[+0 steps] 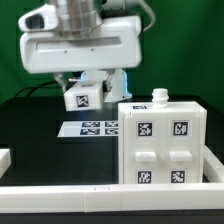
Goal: Assemble cabinet
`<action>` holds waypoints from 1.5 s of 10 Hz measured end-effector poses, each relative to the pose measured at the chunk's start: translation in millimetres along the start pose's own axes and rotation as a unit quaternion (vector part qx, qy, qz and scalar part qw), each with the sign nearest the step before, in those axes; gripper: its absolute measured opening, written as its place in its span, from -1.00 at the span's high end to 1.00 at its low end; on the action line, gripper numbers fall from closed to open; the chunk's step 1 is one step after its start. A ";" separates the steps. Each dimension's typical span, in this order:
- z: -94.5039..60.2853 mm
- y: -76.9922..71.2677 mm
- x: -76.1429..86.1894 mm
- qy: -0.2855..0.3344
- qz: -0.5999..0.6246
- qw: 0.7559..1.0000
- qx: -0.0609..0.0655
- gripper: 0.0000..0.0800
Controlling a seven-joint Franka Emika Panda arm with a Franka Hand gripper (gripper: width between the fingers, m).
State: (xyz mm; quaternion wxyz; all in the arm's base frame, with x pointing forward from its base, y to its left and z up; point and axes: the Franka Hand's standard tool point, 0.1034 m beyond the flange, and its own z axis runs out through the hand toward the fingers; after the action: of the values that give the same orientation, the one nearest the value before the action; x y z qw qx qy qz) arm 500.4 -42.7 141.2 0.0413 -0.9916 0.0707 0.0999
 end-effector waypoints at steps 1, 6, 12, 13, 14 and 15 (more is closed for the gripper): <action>-10.0 -9.1 8.0 0.002 0.001 1.000 0.000 -0.40; -14.9 -16.8 11.4 0.000 -0.003 1.000 -0.003 -0.40; -59.5 -64.1 55.1 0.013 -0.031 0.999 -0.004 -0.40; -58.8 -64.3 56.8 0.013 -0.032 0.999 -0.004 -0.40; -58.0 -64.0 56.2 0.013 -0.032 0.999 -0.004 -0.40; -57.9 -64.0 56.2 0.012 -0.032 0.999 -0.005 -0.40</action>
Offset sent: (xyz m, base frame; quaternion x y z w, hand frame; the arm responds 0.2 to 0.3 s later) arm 0.0000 0.0000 0.0000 0.0000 0.0000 0.0000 1.0000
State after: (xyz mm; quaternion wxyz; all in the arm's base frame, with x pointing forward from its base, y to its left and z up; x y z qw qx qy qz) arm 575.5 7.5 190.7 0.0391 -0.9947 0.0391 0.0865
